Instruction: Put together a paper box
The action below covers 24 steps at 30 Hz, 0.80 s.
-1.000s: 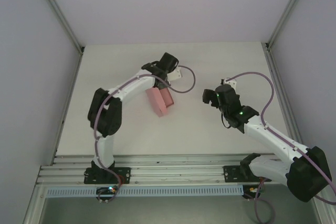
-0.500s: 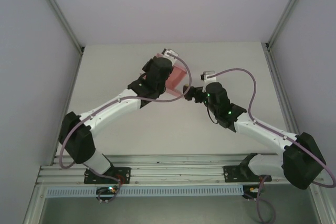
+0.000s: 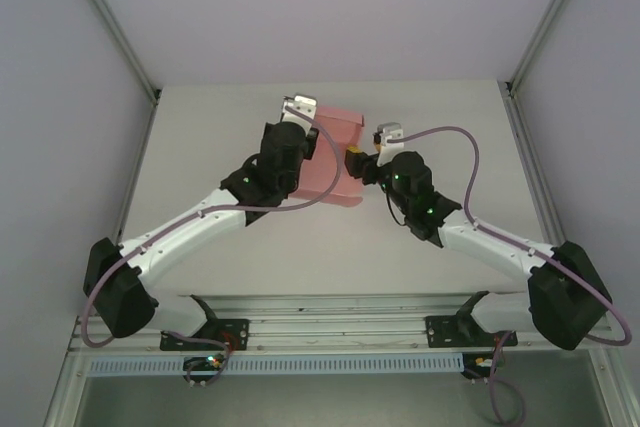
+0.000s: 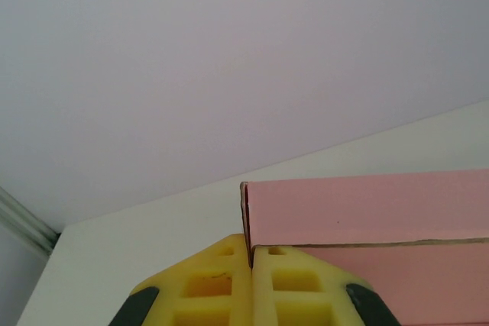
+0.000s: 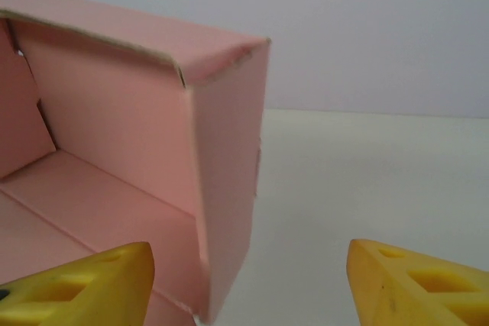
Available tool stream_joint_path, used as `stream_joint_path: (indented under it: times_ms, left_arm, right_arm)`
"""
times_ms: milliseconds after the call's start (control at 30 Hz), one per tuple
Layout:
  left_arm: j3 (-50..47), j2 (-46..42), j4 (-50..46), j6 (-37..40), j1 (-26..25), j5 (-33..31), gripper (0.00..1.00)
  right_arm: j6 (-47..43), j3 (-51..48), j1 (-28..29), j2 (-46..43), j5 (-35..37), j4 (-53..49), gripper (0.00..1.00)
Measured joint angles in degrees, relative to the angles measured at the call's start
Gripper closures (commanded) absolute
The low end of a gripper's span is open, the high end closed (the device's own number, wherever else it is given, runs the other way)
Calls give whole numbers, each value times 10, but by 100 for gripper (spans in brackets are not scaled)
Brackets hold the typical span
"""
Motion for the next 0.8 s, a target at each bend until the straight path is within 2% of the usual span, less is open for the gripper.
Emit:
stream_joint_path:
  times_ms: [67, 167, 300, 367, 400, 500, 567, 600, 700, 733, 800]
  left_arm:
    - [0, 0, 0, -4, -2, 3, 100]
    - [0, 0, 0, -8, -5, 4, 100]
    - [0, 0, 0, -10, -5, -2, 100]
    - [0, 0, 0, -10, -5, -2, 100]
    - [0, 0, 0, -12, -6, -2, 93]
    - [0, 1, -1, -16, -9, 2, 86]
    - [0, 2, -5, -22, -9, 2, 71]
    - [0, 2, -9, -27, -9, 4, 67]
    - [0, 2, -30, -38, -8, 12, 42]
    - [0, 2, -40, -43, -7, 18, 35]
    - [0, 1, -62, -52, -5, 33, 30]
  right_arm:
    - [-3, 18, 1, 12, 0, 5, 37]
    - [-7, 38, 6, 24, 7, 10, 49]
    - [-11, 52, 12, 35, 42, 4, 79]
    - [-4, 54, 14, 38, 64, -1, 87]
    - [-1, 56, 15, 38, 75, -4, 91]
    - [9, 66, 21, 43, 108, -21, 98]
    - [16, 73, 27, 45, 130, -37, 99]
    - [20, 78, 29, 45, 140, -49, 99]
    - [38, 98, 33, 45, 167, -92, 99]
    - [46, 107, 33, 45, 176, -109, 100]
    - [57, 120, 33, 45, 193, -137, 100]
